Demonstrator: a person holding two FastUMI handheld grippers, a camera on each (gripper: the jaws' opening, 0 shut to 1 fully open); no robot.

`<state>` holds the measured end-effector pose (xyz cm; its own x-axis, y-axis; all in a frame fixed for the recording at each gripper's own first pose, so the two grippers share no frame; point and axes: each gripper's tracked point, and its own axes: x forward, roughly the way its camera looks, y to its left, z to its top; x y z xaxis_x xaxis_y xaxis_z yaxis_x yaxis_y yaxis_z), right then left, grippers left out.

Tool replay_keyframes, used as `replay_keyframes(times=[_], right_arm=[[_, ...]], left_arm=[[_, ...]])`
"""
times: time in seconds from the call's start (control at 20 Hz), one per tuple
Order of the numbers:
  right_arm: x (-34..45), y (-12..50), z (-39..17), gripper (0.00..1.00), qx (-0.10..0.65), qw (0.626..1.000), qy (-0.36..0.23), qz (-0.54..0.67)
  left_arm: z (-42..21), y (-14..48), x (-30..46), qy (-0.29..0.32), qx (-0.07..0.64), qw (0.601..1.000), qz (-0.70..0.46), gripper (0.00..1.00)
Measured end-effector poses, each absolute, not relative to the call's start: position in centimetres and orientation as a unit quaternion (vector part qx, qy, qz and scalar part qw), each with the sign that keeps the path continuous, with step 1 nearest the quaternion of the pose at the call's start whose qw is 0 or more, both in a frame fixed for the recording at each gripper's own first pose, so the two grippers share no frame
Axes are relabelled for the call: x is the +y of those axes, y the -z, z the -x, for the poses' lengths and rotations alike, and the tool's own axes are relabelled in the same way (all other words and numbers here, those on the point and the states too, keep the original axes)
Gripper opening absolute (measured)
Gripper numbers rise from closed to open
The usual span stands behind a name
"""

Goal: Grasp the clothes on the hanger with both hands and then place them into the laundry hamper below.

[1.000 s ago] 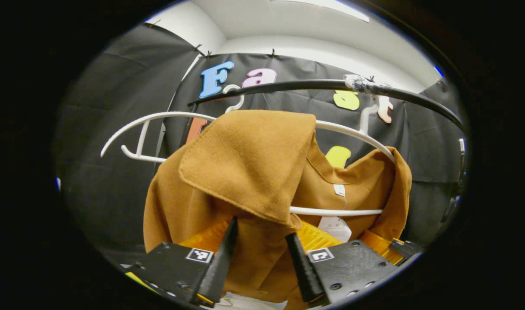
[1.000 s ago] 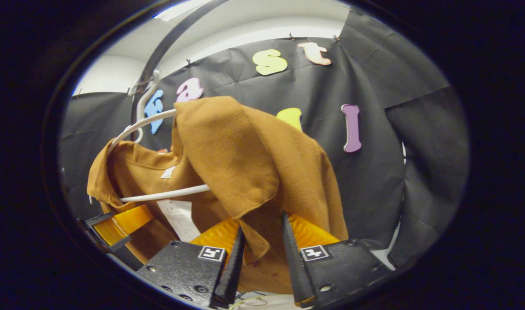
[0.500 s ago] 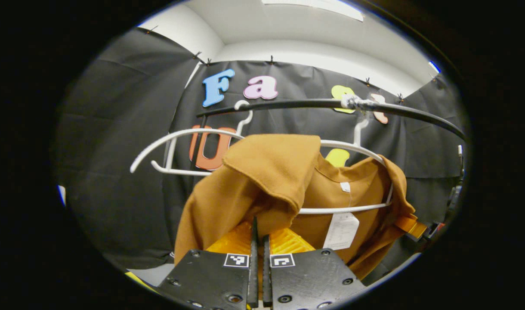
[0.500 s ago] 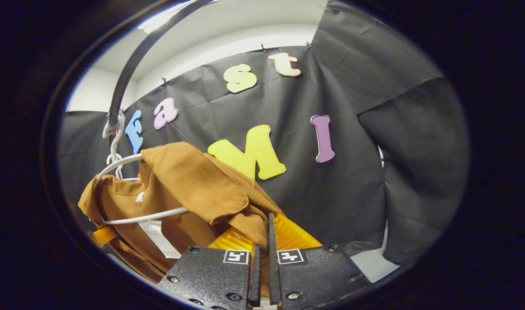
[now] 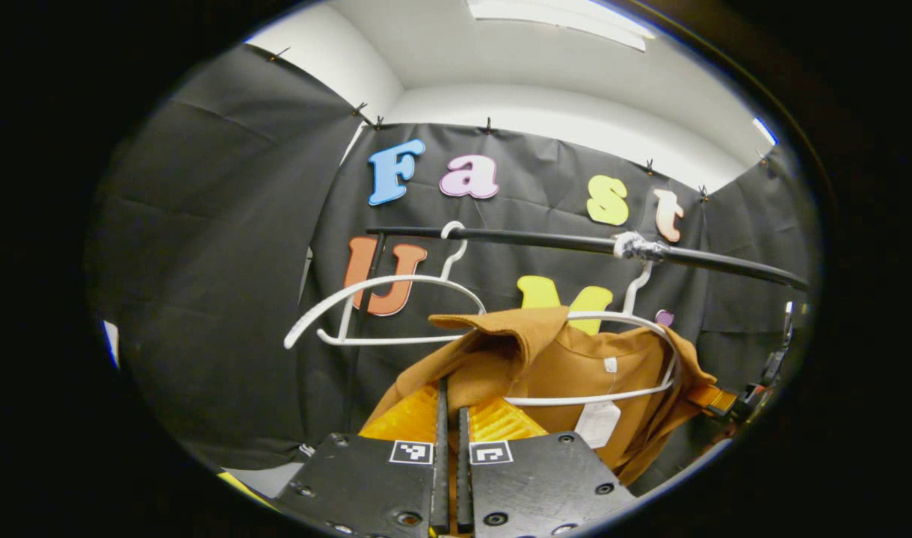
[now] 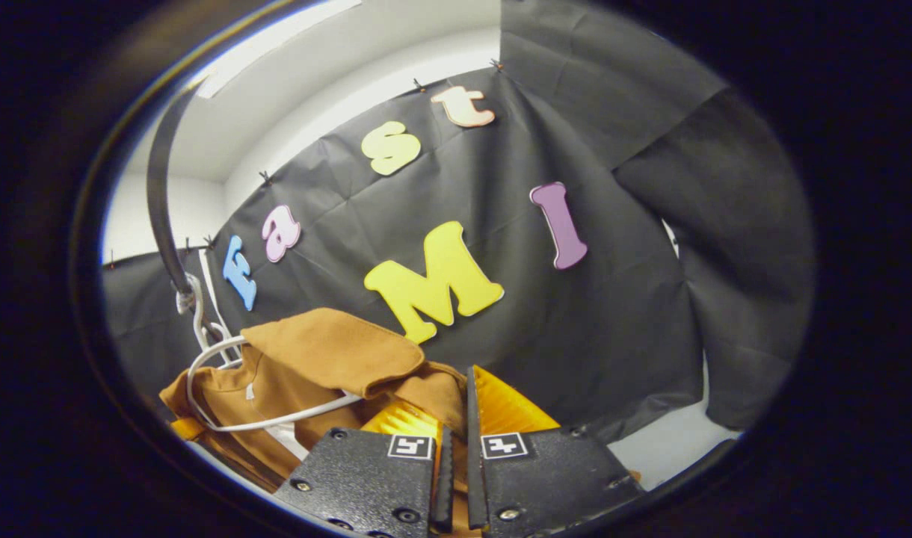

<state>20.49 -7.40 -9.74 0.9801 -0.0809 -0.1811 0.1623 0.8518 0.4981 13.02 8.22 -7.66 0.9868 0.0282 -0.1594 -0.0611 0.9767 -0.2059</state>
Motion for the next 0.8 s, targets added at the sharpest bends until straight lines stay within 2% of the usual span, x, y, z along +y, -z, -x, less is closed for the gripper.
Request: replay_keyframes(times=[0.2, 0.4, 0.45, 0.5, 0.55, 0.6, 0.65, 0.7, 0.75, 0.8], right_arm=[[-8.0, 8.3, -21.5, 0.1, 0.076, 0.946, 0.035, -0.314], [-8.3, 8.0, -22.8, 0.11, 0.088, 0.935, 0.02, -0.343], [-8.3, 7.8, -23.1, 0.11, 0.092, 0.931, 0.013, -0.352], [-8.4, 7.7, -23.3, 0.1, 0.092, 0.926, 0.006, -0.366], [-8.4, 7.5, -23.6, 0.1, 0.095, 0.92, -0.001, -0.381], [-8.4, 7.4, -23.7, 0.1, 0.094, 0.913, -0.008, -0.397], [-8.5, 7.3, -23.9, 0.1, 0.095, 0.907, -0.013, -0.41], [-8.4, 7.3, -24.1, 0.1, 0.095, 0.902, -0.02, -0.421], [-8.5, 7.4, -24.4, 0.1, 0.096, 0.897, -0.024, -0.43], [-8.5, 7.6, -24.5, 0.09, 0.098, 0.893, -0.03, -0.438]], left_arm=[[-13.3, 6.3, 10.6, -0.027, 0.077, 0.99, 0.116, 0.04], [-14.1, 6.4, 11.0, -0.004, 0.087, 0.986, 0.143, 0.04], [-14.1, 6.3, 11.1, -0.001, 0.088, 0.984, 0.152, 0.09], [-14.2, 6.2, 11.5, -0.001, 0.088, 0.983, 0.161, 0.09], [-14.4, 6.2, 11.9, 0.0, 0.091, 0.982, 0.167, 0.04], [-14.6, 6.1, 12.2, 0.001, 0.092, 0.98, 0.174, 0.09], [-14.9, 6.1, 12.4, 0.004, 0.094, 0.979, 0.181, 0.04], [-15.1, 6.1, 12.4, 0.011, 0.094, 0.977, 0.189, 0.04], [-15.3, 6.2, 12.5, 0.017, 0.099, 0.976, 0.195, 0.09], [-15.5, 6.2, 12.6, 0.023, 0.103, 0.974, 0.203, 0.09]])
